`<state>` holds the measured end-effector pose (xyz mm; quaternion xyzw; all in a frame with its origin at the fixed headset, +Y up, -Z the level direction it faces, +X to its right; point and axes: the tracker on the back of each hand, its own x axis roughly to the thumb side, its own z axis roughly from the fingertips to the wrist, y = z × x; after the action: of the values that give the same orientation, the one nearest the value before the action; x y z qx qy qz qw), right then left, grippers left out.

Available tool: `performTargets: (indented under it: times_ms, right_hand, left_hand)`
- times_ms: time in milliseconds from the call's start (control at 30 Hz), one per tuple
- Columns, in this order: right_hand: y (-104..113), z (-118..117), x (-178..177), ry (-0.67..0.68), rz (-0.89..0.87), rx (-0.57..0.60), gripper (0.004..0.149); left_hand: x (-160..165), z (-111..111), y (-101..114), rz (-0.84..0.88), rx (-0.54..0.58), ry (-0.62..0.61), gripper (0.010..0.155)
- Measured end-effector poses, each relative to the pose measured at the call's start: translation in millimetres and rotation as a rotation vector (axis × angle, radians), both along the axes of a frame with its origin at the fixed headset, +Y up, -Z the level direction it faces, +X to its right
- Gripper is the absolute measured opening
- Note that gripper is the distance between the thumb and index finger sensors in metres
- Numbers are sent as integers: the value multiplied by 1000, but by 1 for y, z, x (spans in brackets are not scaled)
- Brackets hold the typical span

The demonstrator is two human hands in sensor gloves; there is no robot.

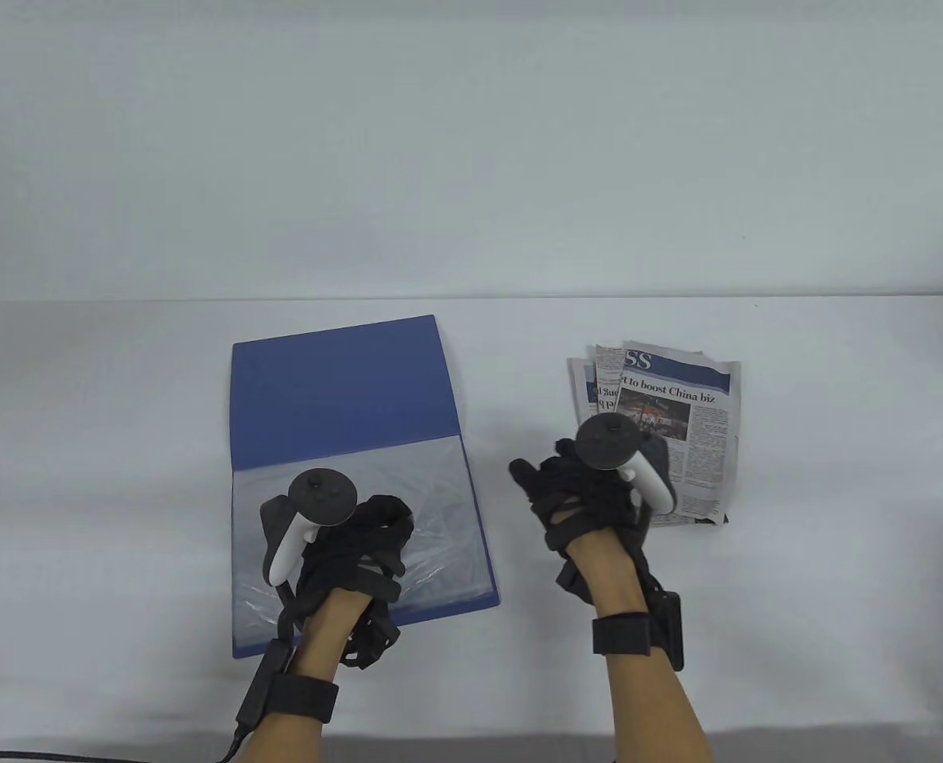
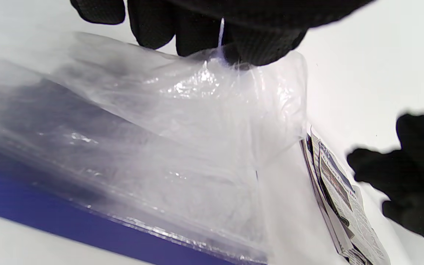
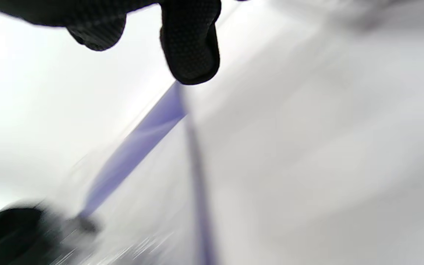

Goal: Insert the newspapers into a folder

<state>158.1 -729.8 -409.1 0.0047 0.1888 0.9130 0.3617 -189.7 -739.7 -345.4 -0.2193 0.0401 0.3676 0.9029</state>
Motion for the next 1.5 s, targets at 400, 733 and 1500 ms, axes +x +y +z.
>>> performTargets:
  times_ms: [400, 733, 1500]
  right_hand:
    - [-53, 24, 117, -750, 509, -242, 69]
    - [-47, 32, 129, -757, 411, -209, 63]
    - [41, 65, 155, -628, -508, 223, 49]
  left_hand:
    - [7, 0, 1, -16, 8, -45, 41]
    - [2, 1, 0, 18, 3, -38, 41]
    - [0, 1, 2, 32, 31, -8, 41]
